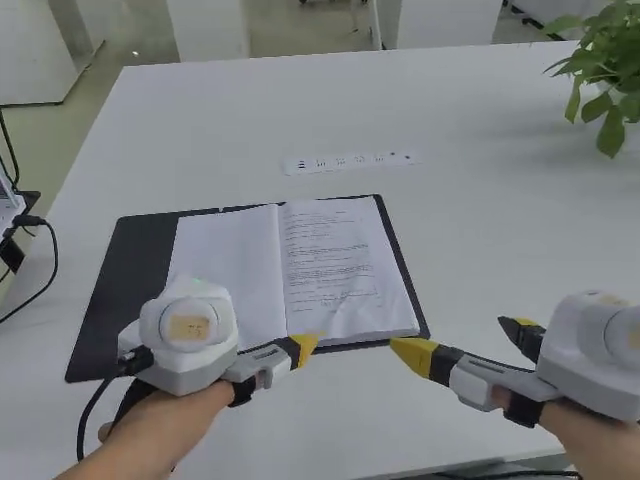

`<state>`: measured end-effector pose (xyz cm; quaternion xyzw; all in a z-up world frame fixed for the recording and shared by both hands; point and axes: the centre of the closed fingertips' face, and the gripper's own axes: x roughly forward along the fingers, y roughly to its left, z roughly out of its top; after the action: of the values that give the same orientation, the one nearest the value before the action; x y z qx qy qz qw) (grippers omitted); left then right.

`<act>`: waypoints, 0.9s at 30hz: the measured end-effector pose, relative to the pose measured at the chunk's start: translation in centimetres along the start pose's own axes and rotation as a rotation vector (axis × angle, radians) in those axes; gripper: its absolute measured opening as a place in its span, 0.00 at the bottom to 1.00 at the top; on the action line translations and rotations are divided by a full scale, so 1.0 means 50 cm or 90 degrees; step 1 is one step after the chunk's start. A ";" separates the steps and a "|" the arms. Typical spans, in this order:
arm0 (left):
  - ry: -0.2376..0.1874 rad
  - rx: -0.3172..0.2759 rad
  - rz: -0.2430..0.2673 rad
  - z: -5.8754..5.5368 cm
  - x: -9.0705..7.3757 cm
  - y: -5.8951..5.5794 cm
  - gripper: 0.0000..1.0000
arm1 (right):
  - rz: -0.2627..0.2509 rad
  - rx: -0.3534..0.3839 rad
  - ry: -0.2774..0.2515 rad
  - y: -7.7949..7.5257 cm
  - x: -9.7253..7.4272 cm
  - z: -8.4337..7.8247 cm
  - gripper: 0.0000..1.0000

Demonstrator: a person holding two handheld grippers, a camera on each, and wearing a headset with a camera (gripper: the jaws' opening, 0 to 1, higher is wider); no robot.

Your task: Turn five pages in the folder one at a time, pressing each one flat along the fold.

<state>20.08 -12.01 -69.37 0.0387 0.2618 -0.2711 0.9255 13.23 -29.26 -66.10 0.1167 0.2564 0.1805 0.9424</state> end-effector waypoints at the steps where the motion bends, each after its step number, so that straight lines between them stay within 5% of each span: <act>1: -0.002 0.007 -0.005 0.002 0.012 -0.005 0.79 | 0.000 0.003 -0.002 0.000 0.000 0.001 0.96; 8: -0.006 0.036 -0.034 0.011 0.124 -0.049 0.60 | -0.005 0.018 -0.008 -0.008 0.006 0.010 0.95; 14: 0.008 0.040 -0.045 -0.008 0.217 -0.080 0.52 | -0.017 0.025 -0.008 -0.024 0.013 0.012 0.94; 21: 0.053 0.057 -0.024 -0.057 0.258 -0.079 0.46 | -0.022 0.041 -0.007 -0.034 0.026 0.013 0.92; 27: 0.038 0.073 -0.004 -0.056 0.261 -0.075 0.43 | -0.016 0.045 -0.001 -0.029 0.045 0.011 0.91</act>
<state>26.13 -20.89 -78.11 0.0992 0.2737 -0.2876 0.9125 15.71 -29.73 -67.06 0.1471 0.2633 0.1595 0.9400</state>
